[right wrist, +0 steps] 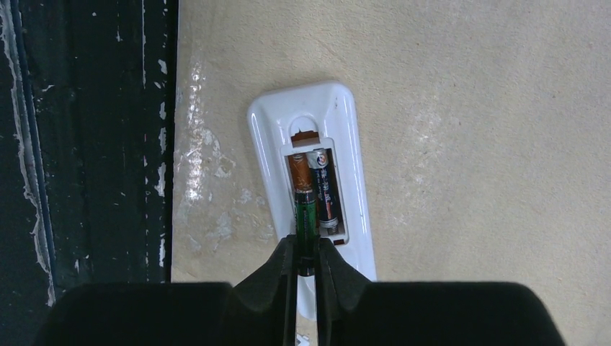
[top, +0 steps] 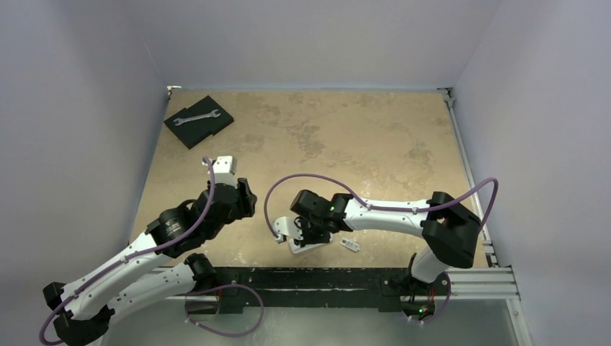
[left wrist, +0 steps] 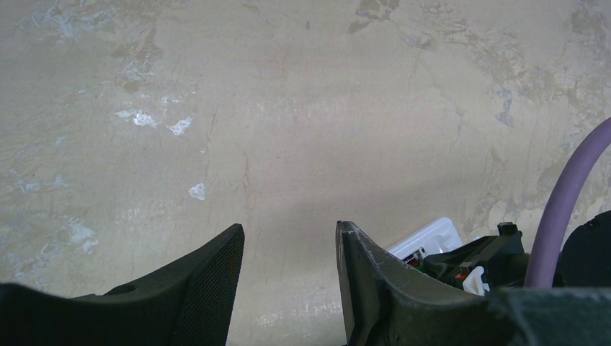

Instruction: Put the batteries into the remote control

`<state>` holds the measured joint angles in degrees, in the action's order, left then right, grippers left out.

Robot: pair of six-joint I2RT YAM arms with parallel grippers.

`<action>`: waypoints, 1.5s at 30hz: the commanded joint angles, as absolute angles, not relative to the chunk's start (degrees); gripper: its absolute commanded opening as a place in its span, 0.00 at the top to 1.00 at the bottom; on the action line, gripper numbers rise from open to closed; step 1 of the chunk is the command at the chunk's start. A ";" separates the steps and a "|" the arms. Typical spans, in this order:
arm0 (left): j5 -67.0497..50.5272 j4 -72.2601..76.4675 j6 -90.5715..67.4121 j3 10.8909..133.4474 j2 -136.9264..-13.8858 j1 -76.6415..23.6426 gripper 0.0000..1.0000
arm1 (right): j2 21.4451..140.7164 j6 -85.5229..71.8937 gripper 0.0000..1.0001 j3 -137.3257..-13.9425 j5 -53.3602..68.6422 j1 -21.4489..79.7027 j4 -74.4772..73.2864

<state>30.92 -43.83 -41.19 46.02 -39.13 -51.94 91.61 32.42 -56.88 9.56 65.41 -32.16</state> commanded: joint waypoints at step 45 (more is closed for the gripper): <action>31.20 -41.93 -40.96 45.60 -39.51 -52.21 0.50 | 90.92 32.44 0.74 -60.03 5.36 67.47 -30.14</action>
<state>30.89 -43.81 -41.17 46.02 -39.44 -51.94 92.58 32.38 -58.28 7.01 67.13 -31.42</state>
